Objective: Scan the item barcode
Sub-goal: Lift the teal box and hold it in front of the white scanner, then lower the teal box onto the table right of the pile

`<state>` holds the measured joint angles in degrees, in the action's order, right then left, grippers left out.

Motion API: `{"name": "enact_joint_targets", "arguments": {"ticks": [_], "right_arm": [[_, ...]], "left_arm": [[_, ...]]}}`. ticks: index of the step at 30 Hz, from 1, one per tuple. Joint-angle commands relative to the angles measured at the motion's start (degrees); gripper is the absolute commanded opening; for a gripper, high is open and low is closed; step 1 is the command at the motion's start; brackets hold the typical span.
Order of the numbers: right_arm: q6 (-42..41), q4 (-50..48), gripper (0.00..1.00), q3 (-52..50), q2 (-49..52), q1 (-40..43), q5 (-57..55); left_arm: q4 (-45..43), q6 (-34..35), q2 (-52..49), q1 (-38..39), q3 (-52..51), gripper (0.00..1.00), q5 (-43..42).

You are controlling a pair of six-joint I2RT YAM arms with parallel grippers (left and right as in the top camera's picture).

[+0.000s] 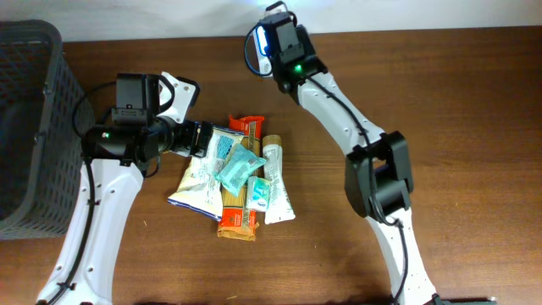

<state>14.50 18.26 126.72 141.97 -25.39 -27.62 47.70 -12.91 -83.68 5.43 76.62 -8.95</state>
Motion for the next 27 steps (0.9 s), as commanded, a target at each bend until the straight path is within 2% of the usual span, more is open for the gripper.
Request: {"name": "enact_joint_targets", "arguments": {"ticks": [1, 8, 9, 11, 13, 14, 15, 16, 18, 19, 23, 24, 25, 26, 27], "right_arm": [[8.70, -2.69, 0.04, 0.70, 3.15, -0.26, -0.85], [9.01, -2.40, 0.04, 0.70, 3.10, -0.26, 1.86], [7.50, -0.79, 0.04, 0.70, 1.20, -0.26, 5.38], [-0.63, 5.18, 0.04, 0.70, -4.39, 0.70, 11.04], [-6.80, 12.90, 0.04, 0.70, -9.79, 2.69, 20.61], [-16.41, 25.11, 0.04, 0.70, -16.46, 6.71, 36.26], [-21.00, 35.82, 0.04, 0.70, -20.39, 11.06, 44.22], [-21.20, 49.66, 0.04, 0.70, -22.38, 16.68, 46.80], [-21.20, 60.76, 0.04, -0.87, -20.65, 23.76, 36.11], [-21.22, 62.29, 0.04, -6.88, -19.34, 27.56, 33.31], [-21.22, 53.70, 0.04, -29.75, -19.34, 34.64, 33.05], [-21.22, 53.42, 0.09, -31.17, -19.34, 35.43, 33.20], [-21.18, 53.70, 0.26, -31.87, -19.34, 36.20, 33.22], [-19.45, 54.84, 0.47, -31.36, -19.34, 36.68, 35.50], [-16.52, 55.30, 0.52, -30.67, -19.41, 36.68, 39.43]], "left_arm": [[-0.04, -0.90, 0.76, -0.09, 0.55, 0.99, 0.00], [-0.04, -0.90, 0.76, -0.09, 0.57, 0.99, 0.00], [-0.04, -0.90, 0.76, -0.26, 0.57, 0.99, 0.00], [-0.04, -0.90, 0.76, -0.24, 0.55, 0.99, 0.00], [-0.04, -0.90, 0.76, -0.24, 0.57, 0.99, 0.00], [-0.04, -0.90, 0.76, -0.24, 0.57, 0.99, 0.00], [-0.04, -0.90, 0.76, -0.22, 0.55, 0.99, 0.00], [-0.04, -0.90, 0.76, -0.20, 0.55, 0.99, 0.00], [-0.04, -0.90, 0.76, -0.24, 0.55, 0.99, 0.00], [-0.04, -0.90, 0.76, -0.22, 0.55, 0.99, 0.02], [-0.04, -0.90, 0.76, -0.24, 0.55, 0.99, 0.00], [-0.04, -0.90, 0.76, -0.24, 0.55, 0.99, 0.00], [-0.04, -0.90, 0.76, -0.24, 0.55, 0.99, 0.00], [-0.04, -0.90, 0.76, -0.24, 0.55, 0.99, 0.00], [-0.04, -0.90, 0.76, -0.24, 0.55, 0.99, 0.00]]}}
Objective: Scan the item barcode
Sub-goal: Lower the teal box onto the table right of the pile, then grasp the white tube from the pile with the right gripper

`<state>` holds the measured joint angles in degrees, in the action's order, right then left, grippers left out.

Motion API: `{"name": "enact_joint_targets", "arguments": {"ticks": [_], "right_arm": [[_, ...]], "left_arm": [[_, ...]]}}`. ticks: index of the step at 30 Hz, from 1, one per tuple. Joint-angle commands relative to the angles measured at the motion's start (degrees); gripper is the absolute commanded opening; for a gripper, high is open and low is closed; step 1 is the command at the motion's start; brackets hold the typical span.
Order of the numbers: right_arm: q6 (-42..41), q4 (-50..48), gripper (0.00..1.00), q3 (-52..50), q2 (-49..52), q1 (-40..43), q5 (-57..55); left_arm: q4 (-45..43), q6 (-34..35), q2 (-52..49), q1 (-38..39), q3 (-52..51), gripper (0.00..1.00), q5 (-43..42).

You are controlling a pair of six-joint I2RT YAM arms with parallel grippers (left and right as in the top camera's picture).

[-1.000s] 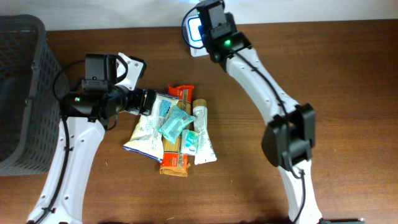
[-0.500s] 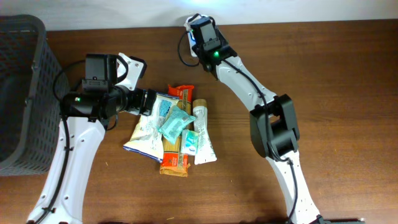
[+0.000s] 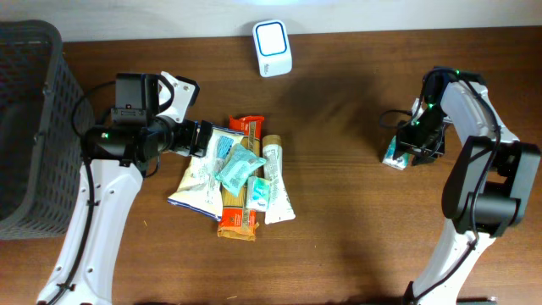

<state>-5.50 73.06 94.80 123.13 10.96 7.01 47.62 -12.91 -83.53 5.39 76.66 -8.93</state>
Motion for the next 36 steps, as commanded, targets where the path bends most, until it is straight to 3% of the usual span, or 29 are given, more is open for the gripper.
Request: {"name": "enact_joint_targets", "arguments": {"ticks": [1, 2, 5, 7, 9, 11, 13, 16, 22, 23, 26, 27, 30, 32, 36], "right_arm": [[11.61, 1.81, 0.67, 3.50, -0.83, 0.20, 16.59], [17.25, 3.28, 0.77, 5.51, -2.08, -0.44, 27.34], [17.49, 4.61, 0.83, 5.62, -6.01, -5.22, 29.05], [17.46, 3.85, 0.99, 5.49, -5.49, -13.77, 29.00], [16.37, -0.94, 0.99, 5.46, -4.22, -24.17, 27.61], [2.16, -5.70, 0.99, 4.22, -3.37, -29.55, 19.96], [-3.30, -13.18, 0.99, -1.03, -3.37, -34.32, 19.89], [-8.63, -20.63, 0.99, -6.36, -3.37, -36.94, 19.91], [-8.50, -24.94, 1.00, -12.17, -3.37, -36.94, 17.53], [-8.46, -25.11, 0.95, -12.59, -3.37, -36.87, 17.49], [-8.50, -25.31, 0.52, -12.72, -3.37, -36.83, 14.93], [-8.57, -26.10, 0.44, -13.20, -3.37, -36.94, 15.32], [-9.22, -28.26, 0.45, -15.89, -3.37, -38.47, 19.89], [-9.84, -27.85, 0.54, -16.17, -3.37, -39.23, 19.32], [-8.00, -22.82, 0.54, -16.17, -3.37, -38.18, 19.28]], "left_arm": [[0.04, -0.90, 0.61, -0.20, 0.50, 0.99, -0.02], [0.04, -0.90, 0.61, -0.20, 0.50, 0.99, -0.02], [0.04, -0.90, 0.61, -0.20, 0.50, 0.99, -0.02], [0.04, -0.90, 0.61, -0.20, 0.50, 0.99, -0.02], [0.04, -0.90, 0.61, -0.20, 0.50, 0.99, -0.02], [0.04, -0.90, 0.61, -0.20, 0.50, 0.99, -0.02], [0.04, -0.90, 0.61, -0.20, 0.50, 0.99, 0.00], [0.04, -0.90, 0.61, -0.20, 0.50, 0.99, -0.02], [0.04, -0.90, 0.61, -0.20, 0.50, 0.99, 0.00], [0.04, -0.90, 0.61, -0.22, 0.50, 0.99, -0.02], [0.04, -0.90, 0.61, -0.20, 0.50, 0.99, 0.00], [0.04, -0.90, 0.61, -0.20, 0.50, 0.99, -0.02], [0.04, -0.90, 0.61, -0.20, 0.50, 0.99, -0.02], [0.04, -0.90, 0.61, -0.22, 0.50, 0.99, 0.00], [0.04, -0.90, 0.61, -0.20, 0.48, 0.99, -0.02]]}}
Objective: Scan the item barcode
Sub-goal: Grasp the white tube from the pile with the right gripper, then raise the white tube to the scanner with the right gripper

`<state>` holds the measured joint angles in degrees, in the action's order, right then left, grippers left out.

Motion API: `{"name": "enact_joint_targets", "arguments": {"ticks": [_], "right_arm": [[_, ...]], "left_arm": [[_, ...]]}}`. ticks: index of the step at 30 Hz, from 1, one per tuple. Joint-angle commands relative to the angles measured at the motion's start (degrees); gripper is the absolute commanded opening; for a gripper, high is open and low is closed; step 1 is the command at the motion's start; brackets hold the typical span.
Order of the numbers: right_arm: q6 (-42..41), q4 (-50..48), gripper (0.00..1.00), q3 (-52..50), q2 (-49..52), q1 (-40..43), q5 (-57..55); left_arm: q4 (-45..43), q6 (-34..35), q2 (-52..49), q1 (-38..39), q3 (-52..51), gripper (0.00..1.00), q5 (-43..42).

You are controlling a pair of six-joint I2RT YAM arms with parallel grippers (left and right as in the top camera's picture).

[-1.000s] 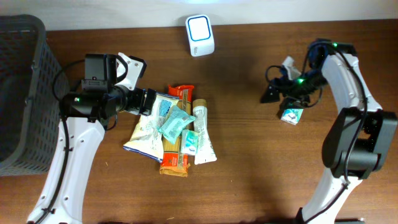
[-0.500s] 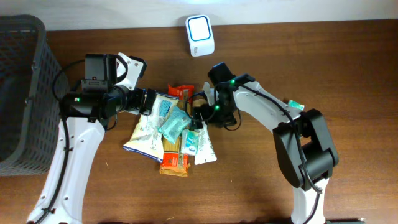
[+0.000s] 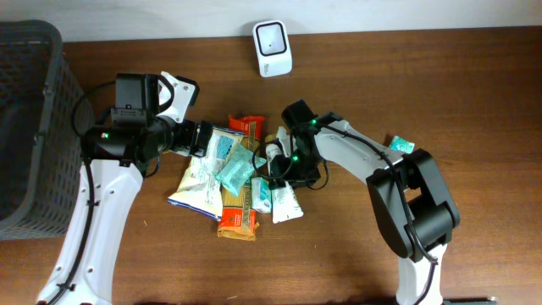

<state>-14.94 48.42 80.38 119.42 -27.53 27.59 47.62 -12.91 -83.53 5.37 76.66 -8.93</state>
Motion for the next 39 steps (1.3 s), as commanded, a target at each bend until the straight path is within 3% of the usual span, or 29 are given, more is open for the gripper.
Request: {"name": "enact_joint_targets", "arguments": {"ticks": [1, 5, 7, 9, 11, 13, 18, 24, 27, 29, 33, 35, 39], "right_arm": [[2.73, 3.04, 0.55, -1.75, 0.35, 1.03, -1.31], [4.52, 5.14, 0.57, -1.77, 0.35, 2.89, -1.49], [4.57, 3.43, 0.18, -2.71, 0.35, 2.80, -1.46], [3.91, 0.98, 0.04, -3.34, 0.35, 2.82, -1.22], [4.37, -0.81, 0.04, -2.75, 0.09, 3.39, 1.36], [10.19, 0.15, 0.04, -0.92, -3.89, 6.71, 9.97], [13.49, 2.27, 0.04, -0.63, -24.96, 17.70, 23.45], [12.96, 3.48, 0.04, -0.63, -29.59, 18.12, 23.80], [9.77, 6.58, 0.04, 1.42, -29.42, 15.85, 12.76], [9.73, 13.75, 0.04, 12.70, -25.81, 12.50, -1.36], [10.19, 24.90, 0.04, 42.99, -8.39, 8.83, -21.92], [12.72, 20.15, 0.04, 51.54, 0.02, 6.78, -36.76], [23.45, -1.31, 0.04, 51.52, 10.01, 1.81, -62.47]], "left_arm": [[0.04, -0.90, 0.61, -0.17, 0.48, 0.99, -0.02], [0.04, -0.90, 0.61, -0.17, 0.48, 0.99, -0.02], [0.04, -0.90, 0.61, -0.17, 0.48, 0.99, -0.02], [0.04, -0.90, 0.61, -0.17, 0.48, 0.99, -0.02], [0.04, -0.90, 0.61, -0.17, 0.48, 0.99, 0.00], [0.04, -0.90, 0.61, -0.17, 0.48, 0.99, -0.02], [0.04, -0.90, 0.61, -0.17, 0.48, 0.99, -0.02], [0.04, -0.90, 0.61, -0.17, 0.48, 0.99, -0.02], [0.04, -0.90, 0.61, -0.17, 0.48, 0.99, -0.02], [0.04, -0.90, 0.61, -0.17, 0.48, 0.99, -0.02], [0.04, -0.90, 0.61, -0.15, 0.48, 0.99, -0.02], [0.04, -0.90, 0.61, -0.13, 0.48, 0.99, -0.02], [0.04, -0.90, 0.61, -0.13, 0.48, 0.99, -0.02]]}}
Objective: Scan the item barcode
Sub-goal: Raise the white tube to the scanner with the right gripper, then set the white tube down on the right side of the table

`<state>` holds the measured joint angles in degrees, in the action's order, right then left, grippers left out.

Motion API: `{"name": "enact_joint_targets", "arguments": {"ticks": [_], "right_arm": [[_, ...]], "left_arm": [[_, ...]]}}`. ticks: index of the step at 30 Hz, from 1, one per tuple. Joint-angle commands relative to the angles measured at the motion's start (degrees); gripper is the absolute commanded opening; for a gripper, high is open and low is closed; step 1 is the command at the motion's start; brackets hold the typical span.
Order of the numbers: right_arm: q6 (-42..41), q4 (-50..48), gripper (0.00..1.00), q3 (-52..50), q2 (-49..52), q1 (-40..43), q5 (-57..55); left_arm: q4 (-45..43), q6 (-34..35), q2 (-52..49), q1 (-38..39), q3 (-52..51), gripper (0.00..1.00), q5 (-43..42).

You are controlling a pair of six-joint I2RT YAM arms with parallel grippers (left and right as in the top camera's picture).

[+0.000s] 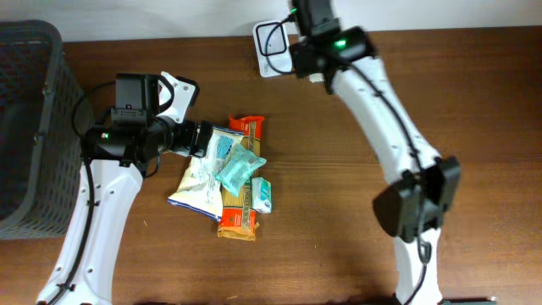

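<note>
The white barcode scanner [268, 38] stands at the table's back edge. My right gripper [295, 34] hangs right over its right side, its fingers pointing down and hidden under the wrist. It is shut on a white tube, which the wrist also hides. The pile of items [229, 174] lies mid-table: an orange packet [248, 124], a teal packet [237, 167], a white bag [196, 182] and a small teal-and-white sachet [262, 193]. My left gripper [205, 136] rests at the pile's upper left edge, by a blue-and-white packet [223, 144].
A dark grey mesh basket [30, 127] fills the left edge of the table. The right arm's white links [381, 119] stretch diagonally across the right half, from the base at the front right up to the scanner.
My right gripper was down on the white tube at the pile's right side. It is now up at the scanner, and the tube is gone from the pile. The left arm has not moved.
My right gripper was at the scanner. Then it was at the far right of the table on a small teal packet, which afterwards lay there alone. It then reached the white tube in the pile, and now is at the scanner again.
</note>
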<state>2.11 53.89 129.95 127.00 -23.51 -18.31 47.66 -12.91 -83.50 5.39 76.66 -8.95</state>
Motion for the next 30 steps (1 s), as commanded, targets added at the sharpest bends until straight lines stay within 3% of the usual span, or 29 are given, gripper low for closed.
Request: {"name": "enact_joint_targets", "arguments": {"ticks": [1, 4, 6, 17, 19, 23, 26, 27, 28, 30], "right_arm": [[9.77, -12.00, 0.04, 1.95, 5.03, -2.91, -21.14], [23.50, -27.67, 0.04, 1.95, 14.40, -3.76, -27.45], [26.77, -31.06, 0.04, 1.95, 17.81, -3.76, -27.45], [26.77, -30.12, 0.04, 1.86, 20.92, -3.87, -25.83], [23.80, -28.79, 0.04, 1.86, 20.37, -3.87, -25.86], [11.45, -15.19, 0.04, 1.88, 11.93, -3.87, -16.02], [-1.25, 0.07, 0.04, 1.88, 2.10, -3.23, -0.55], [-4.61, 7.87, 0.04, 1.88, -3.23, -2.21, 9.81], [-4.87, 12.44, 0.04, 1.88, -6.08, -1.42, 15.67], [-9.92, 23.04, 0.04, 1.88, -10.62, 1.20, 19.74]], "left_arm": [[0.00, -0.90, 0.59, -0.15, 0.48, 0.99, 0.02], [0.00, -0.90, 0.59, -0.22, 0.48, 0.99, 0.02], [0.00, -0.90, 0.59, -0.20, 0.48, 0.99, 0.00], [0.00, -0.90, 0.59, -0.20, 0.48, 0.99, 0.00], [0.00, -0.90, 0.59, -0.20, 0.48, 0.99, 0.02], [0.00, -0.90, 0.59, -0.20, 0.48, 0.99, 0.00], [0.00, -0.90, 0.59, -0.20, 0.48, 0.99, 0.00], [0.00, -0.90, 0.59, -0.20, 0.48, 0.99, 0.00], [0.00, -0.90, 0.59, -0.20, 0.48, 0.99, 0.00], [0.00, -0.90, 0.59, -0.20, 0.48, 0.99, 0.00]]}}
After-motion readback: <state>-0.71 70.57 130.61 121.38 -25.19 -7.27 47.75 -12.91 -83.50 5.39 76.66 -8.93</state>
